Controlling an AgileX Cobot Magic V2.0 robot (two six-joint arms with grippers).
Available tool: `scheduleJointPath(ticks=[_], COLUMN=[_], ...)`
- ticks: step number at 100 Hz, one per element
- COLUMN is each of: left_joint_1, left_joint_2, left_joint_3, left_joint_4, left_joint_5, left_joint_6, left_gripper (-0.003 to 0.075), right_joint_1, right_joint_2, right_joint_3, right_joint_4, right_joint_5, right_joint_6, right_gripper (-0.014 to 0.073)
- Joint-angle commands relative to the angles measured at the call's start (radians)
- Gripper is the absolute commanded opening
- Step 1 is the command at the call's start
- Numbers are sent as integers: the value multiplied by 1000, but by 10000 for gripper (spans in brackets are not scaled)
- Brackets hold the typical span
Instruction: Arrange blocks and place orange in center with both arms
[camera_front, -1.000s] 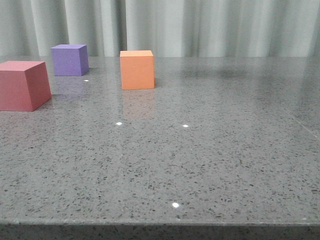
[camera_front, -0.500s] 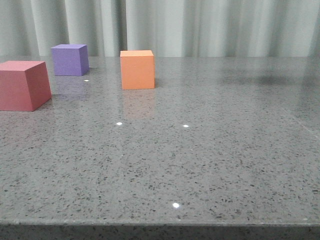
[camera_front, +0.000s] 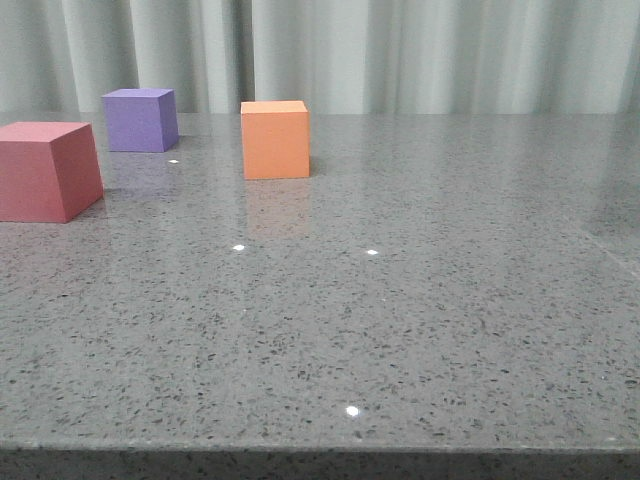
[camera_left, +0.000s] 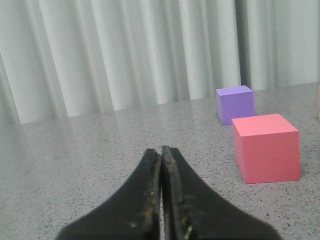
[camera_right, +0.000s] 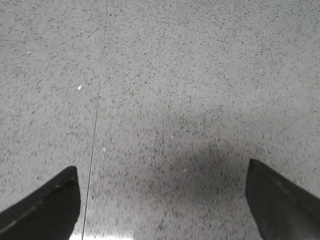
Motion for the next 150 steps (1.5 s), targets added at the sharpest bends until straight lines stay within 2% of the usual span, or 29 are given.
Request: scheduleJointPath(ticks=[1, 31, 48, 60, 83, 90, 97, 116, 123, 150], left_joint_1=[2, 2, 2, 2, 2, 2, 2, 2, 2, 2], left_joint_2=[-37, -37, -37, -37, -37, -37, -37, -37, -37, -37], left_joint_3=[43, 43, 43, 43, 43, 43, 43, 43, 43, 43], left_joint_4=[0, 0, 0, 0, 0, 0, 0, 0, 0, 0], left_joint_5=[-80, -80, -80, -80, -80, -80, -80, -80, -80, -80], left_joint_6=[-10, -10, -10, -10, -10, -10, -10, -10, -10, -10], left_gripper=[-20, -20, -20, -20, -20, -20, -20, -20, -20, -20], right_joint_1=[-6, -6, -6, -6, -6, -6, -6, -6, -6, -6], right_joint_2=[-139, -512, -644, -677, -680, -680, -680, -680, -680, -680], right_joint_3=[94, 453, 615, 679, 684, 684, 684, 684, 684, 684], right_joint_4=[-10, -11, -11, -11, -64, -95, -115, -117, -117, -116], right_joint_5=[-137, -331, -429, -473, -506, -507, -508, -508, -508, -507], right_joint_6=[12, 20, 20, 20, 20, 20, 20, 20, 20, 20], right_gripper=[655, 655, 655, 655, 640, 577, 464, 43, -75, -68])
